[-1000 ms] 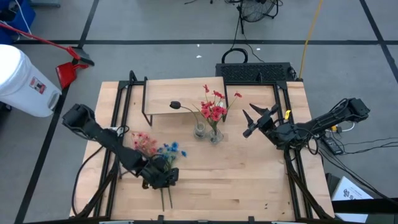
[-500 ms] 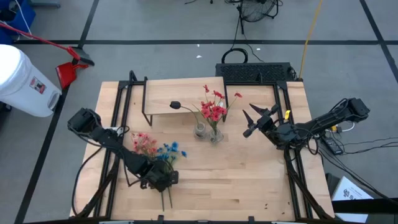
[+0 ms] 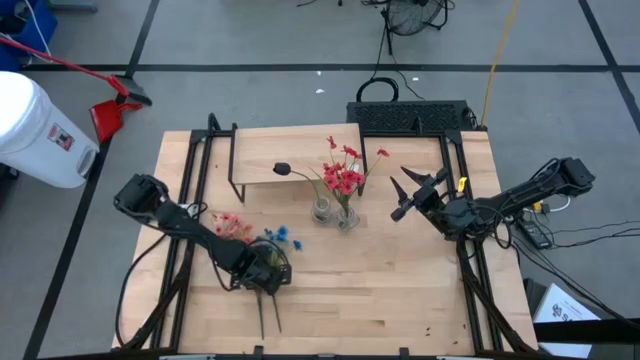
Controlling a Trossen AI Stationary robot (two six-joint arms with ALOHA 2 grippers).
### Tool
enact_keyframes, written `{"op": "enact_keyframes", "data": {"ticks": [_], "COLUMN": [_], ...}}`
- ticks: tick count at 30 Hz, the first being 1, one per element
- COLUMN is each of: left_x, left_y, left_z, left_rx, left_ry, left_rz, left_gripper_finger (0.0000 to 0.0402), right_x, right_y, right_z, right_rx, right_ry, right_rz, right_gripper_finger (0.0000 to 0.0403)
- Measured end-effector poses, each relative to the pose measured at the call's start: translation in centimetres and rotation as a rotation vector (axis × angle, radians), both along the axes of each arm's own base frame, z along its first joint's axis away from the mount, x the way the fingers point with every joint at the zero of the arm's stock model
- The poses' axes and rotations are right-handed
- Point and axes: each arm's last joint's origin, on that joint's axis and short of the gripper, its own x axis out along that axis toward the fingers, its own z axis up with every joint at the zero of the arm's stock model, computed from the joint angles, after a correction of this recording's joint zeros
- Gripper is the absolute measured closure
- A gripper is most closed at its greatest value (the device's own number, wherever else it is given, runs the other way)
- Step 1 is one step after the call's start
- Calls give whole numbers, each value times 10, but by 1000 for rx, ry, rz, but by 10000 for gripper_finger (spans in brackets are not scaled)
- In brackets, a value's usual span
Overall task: Pick and place flowers into a vace then onto a shelf
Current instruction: Put the blue flowers into the left transparent vase
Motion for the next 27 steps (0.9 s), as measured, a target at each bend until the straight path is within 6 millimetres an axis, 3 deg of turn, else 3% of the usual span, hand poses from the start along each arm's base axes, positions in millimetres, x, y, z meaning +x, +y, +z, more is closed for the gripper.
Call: {"op": "enact_keyframes", "data": {"ticks": [7,10,15,18,22,27], "left_x": [2,1,1,5,5,-4], "left_y": [0,1,5,7,13,24], "left_z": [-5,-6,-7,-3,11,51], "left_rx": [8,10,33,33,120,269], "left_ry": [-6,13,16,-25,-119,-297], "left_rz": [-97,-101,-146,-151,-131,-14], "left_gripper_finger": [236,274,378,381,383,388], "right_x": [0,0,0,0,0,0], "right_y": [0,0,0,0,0,0], "right_z": [-1,-1,-1,-1,-1,-2], "right_rx": [-1,-2,-4,-3,-4,-8], "right_ry": [5,8,12,12,14,27], "right_rz": [0,0,0,0,0,0], "right_gripper_finger": [234,234,234,234,234,234]}}
